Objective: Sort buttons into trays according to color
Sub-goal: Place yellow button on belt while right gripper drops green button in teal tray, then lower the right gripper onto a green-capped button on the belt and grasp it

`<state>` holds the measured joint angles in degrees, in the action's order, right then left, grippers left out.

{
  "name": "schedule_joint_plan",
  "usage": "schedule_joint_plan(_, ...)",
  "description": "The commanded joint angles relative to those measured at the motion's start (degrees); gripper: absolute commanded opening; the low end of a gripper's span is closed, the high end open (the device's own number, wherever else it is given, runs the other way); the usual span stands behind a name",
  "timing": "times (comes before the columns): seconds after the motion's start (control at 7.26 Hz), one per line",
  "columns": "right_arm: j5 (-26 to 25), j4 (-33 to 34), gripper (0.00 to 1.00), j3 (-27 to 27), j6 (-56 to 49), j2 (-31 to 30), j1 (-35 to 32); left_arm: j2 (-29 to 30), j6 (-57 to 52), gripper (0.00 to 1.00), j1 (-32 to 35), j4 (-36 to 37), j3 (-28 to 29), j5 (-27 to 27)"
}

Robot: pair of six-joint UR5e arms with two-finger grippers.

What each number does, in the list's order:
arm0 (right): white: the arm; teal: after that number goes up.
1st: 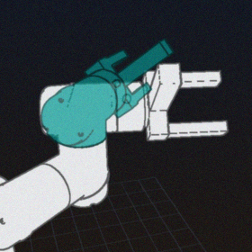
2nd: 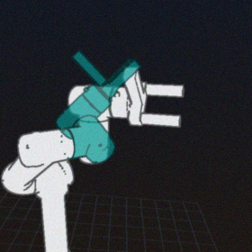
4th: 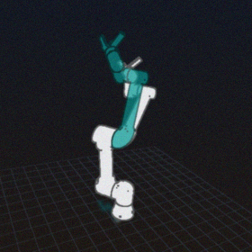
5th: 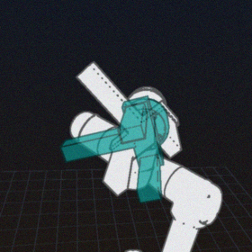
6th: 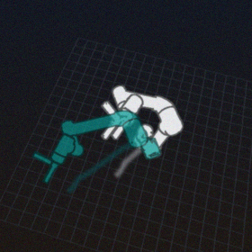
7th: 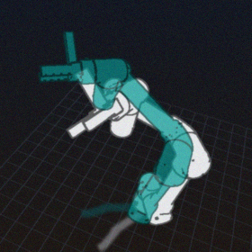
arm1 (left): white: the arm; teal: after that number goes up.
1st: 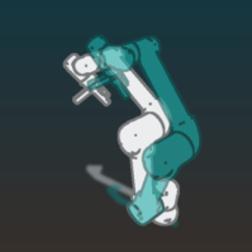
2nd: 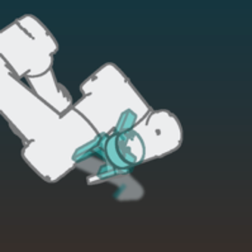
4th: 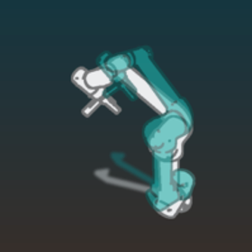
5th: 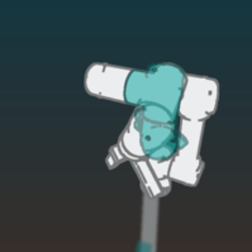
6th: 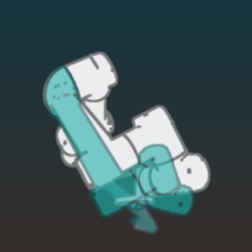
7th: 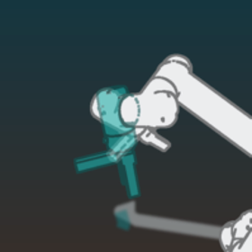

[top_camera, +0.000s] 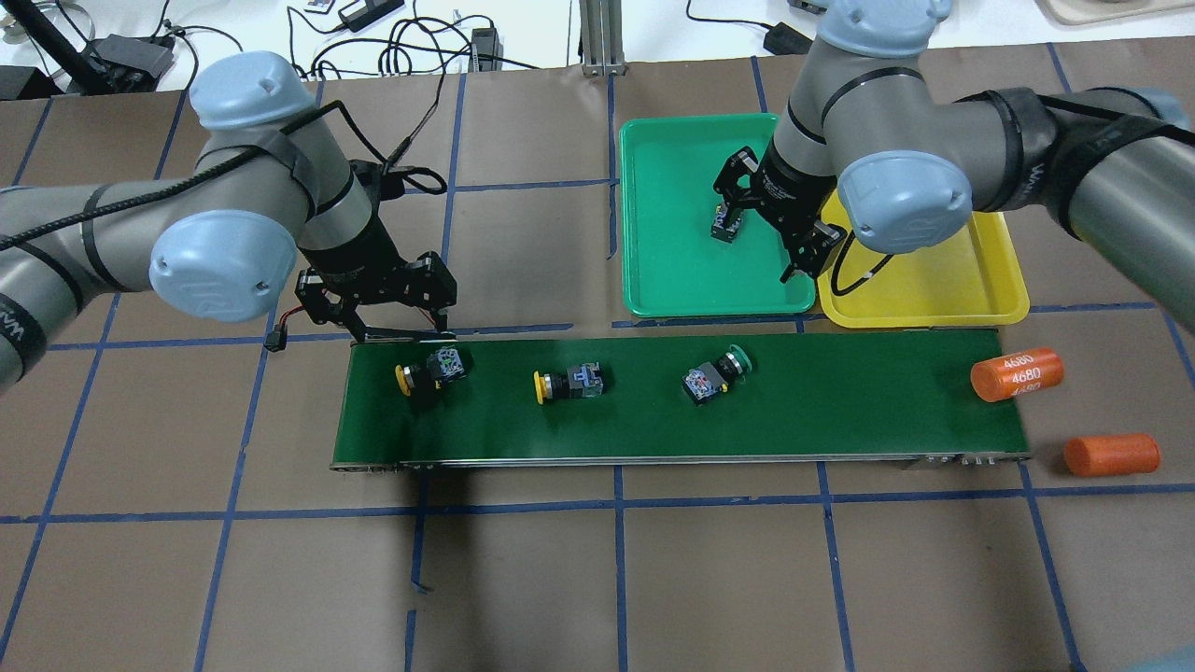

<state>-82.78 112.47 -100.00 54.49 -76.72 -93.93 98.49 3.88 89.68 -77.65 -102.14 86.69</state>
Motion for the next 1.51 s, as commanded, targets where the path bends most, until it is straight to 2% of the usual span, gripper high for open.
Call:
schedule_joint_plan(0.0,0.4,-1.6,1.0,-9.9,3.6,-6.6,-0.3,-3.7,-0.1,1.0,0.2,-9.9,9.9,0.1)
schedule_joint_plan(0.28,0.7,0.9,1.0,-13.6,6.8,-6.6,-0.4,-6.6,-1.8,1.0,0.1,-10.9,15.5,0.2)
schedule_joint_plan(0.41,0.9,1.1,1.0,-14.0,7.1,-5.9,-0.5,-7.0,-2.6,1.0,0.2,-16.9,16.9,0.9)
schedule_joint_plan(0.69,0.3,2.4,0.98,-14.3,7.0,-3.4,-0.5,-7.3,-7.0,1.0,-0.9,-16.8,18.0,1.8)
schedule_joint_plan(0.83,0.6,2.4,0.88,-14.3,7.1,-3.2,-0.5,-6.6,-5.7,1.0,-0.3,-16.3,17.1,2.0)
schedule_joint_plan(0.96,0.7,2.4,0.7,-14.4,7.0,-3.1,-0.5,-6.5,-5.7,1.0,-0.8,-14.7,18.2,1.8)
schedule_joint_plan(1.1,0.6,2.5,0.08,-14.5,6.8,-3.0,-0.5,-7.2,-5.8,1.0,-0.5,-14.7,17.9,2.3)
schedule_joint_plan(1.24,0.1,2.9,0.0,-14.3,6.4,-3.6,-0.5,-7.4,-5.7,1.0,-0.3,-15.1,17.3,2.4)
schedule_joint_plan(1.38,0.0,6.8,0.0,-13.3,6.4,-4.1,-0.4,-6.8,-5.6,1.0,-0.4,-14.7,18.0,1.8)
